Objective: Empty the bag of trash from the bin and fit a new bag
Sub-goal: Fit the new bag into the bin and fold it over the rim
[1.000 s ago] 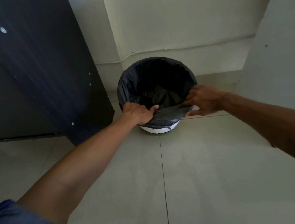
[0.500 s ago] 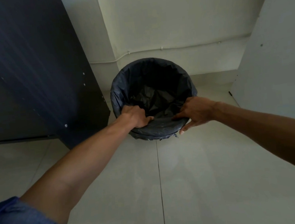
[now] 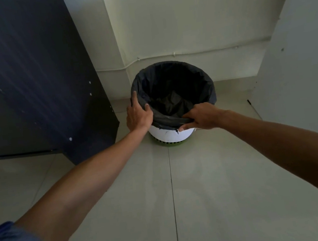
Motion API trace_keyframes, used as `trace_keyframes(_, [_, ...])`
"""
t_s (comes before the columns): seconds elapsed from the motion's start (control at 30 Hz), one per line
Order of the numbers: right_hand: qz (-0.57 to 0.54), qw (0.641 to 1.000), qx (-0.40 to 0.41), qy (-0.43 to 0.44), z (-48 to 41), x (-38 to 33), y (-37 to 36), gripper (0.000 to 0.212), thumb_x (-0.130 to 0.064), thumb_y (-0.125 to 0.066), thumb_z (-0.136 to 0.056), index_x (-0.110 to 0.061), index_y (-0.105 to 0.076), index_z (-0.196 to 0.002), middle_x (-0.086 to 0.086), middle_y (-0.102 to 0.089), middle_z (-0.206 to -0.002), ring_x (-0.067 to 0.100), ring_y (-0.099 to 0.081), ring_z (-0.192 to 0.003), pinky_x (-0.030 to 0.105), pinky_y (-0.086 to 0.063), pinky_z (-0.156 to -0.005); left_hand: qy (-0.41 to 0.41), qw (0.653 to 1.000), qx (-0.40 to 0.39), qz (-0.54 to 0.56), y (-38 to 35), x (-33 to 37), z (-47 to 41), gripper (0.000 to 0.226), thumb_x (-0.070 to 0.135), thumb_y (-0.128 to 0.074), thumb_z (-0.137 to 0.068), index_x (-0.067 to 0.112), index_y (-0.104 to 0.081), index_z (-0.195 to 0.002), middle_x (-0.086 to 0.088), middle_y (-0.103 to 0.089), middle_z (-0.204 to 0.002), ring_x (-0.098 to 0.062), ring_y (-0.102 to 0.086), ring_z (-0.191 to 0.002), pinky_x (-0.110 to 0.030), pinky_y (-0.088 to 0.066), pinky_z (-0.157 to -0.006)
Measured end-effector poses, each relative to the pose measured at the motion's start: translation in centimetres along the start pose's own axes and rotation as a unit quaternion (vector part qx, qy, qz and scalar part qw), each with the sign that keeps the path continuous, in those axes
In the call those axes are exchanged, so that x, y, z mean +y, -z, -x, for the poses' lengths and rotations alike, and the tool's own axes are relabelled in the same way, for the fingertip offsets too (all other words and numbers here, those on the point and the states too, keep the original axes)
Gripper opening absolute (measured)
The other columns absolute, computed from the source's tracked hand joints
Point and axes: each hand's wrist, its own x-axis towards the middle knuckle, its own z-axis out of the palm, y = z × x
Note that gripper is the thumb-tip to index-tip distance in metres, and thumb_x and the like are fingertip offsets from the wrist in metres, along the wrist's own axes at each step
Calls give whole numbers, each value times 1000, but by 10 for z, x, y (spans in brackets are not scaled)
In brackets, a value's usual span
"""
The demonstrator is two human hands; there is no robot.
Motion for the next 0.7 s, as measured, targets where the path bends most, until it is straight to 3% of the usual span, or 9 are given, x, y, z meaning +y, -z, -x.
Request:
trace_keyframes(0.07, [-27, 999, -3, -21, -1, -2, 2, 58, -75, -40, -85, -26, -64, -106, -3, -53, -70, 19, -54, -70, 27, -35, -59, 23, 997, 10, 74, 1, 6, -2, 67, 29, -56, -97, 29, -20, -155, -12, -46, -147, -33, -49, -130, -43, -46, -102])
trace_keyframes(0.17, [-30, 999, 30, -27, -2, 2, -3, 63, -73, -38, -87, -28, -58, -125, 3, -64, -80, 24, -63, -78, 27, -37, -60, 115, 974, 36, 190, 1, 11, -8, 62, 33, -65, -93, 14, -39, -146, -12, -51, -142, -31, -52, -128, -39, -47, -103])
trace_keyframes(0.27, [-31, 996, 78, -25, -1, 11, -9, 69, -73, -33, -87, -27, -53, -134, 7, -70, -89, 25, -65, -81, 28, -43, -62, 204, 921, 36, 329, -2, 10, -19, 33, 38, -70, -88, 8, -66, -103, -13, -68, -114, -27, -67, -103, -41, -57, -90])
trace_keyframes(0.33, [-34, 992, 118, -16, -1, 17, -12, 72, -73, -27, -88, -24, -56, -132, 7, -70, -87, 25, -65, -77, 28, -43, -64, 227, 889, 22, 398, -3, 11, -23, 26, 36, -67, -92, 12, -62, -82, -8, -68, -97, -25, -66, -92, -42, -59, -84])
trace_keyframes(0.47, [-28, 986, 159, -28, -6, 30, -14, 69, -72, -28, -90, -21, -59, -126, 4, -70, -89, 23, -64, -79, 28, -38, -69, 260, 826, 6, 500, -4, 13, -26, 16, 13, -52, -100, 7, -61, -87, -18, -67, -108, -28, -67, -90, -38, -60, -69])
trace_keyframes(0.6, [-40, 981, 188, -33, -10, 37, -10, 67, -72, -30, -89, -19, -62, -114, 2, -66, -82, 22, -61, -75, 34, -43, -72, 257, 839, 4, 480, -5, 8, -30, 17, 0, -48, -98, 2, -64, -92, -21, -68, -107, -25, -67, -80, -32, -58, -56])
trace_keyframes(0.7, [-27, 979, 203, -22, -9, 30, -16, 66, -70, -34, -90, -19, -61, -123, 1, -68, -85, 21, -62, -80, 36, -45, -83, 266, 850, 18, 455, -10, 4, -32, 17, 1, -47, -100, 3, -62, -92, -19, -67, -109, -24, -65, -81, -29, -56, -52])
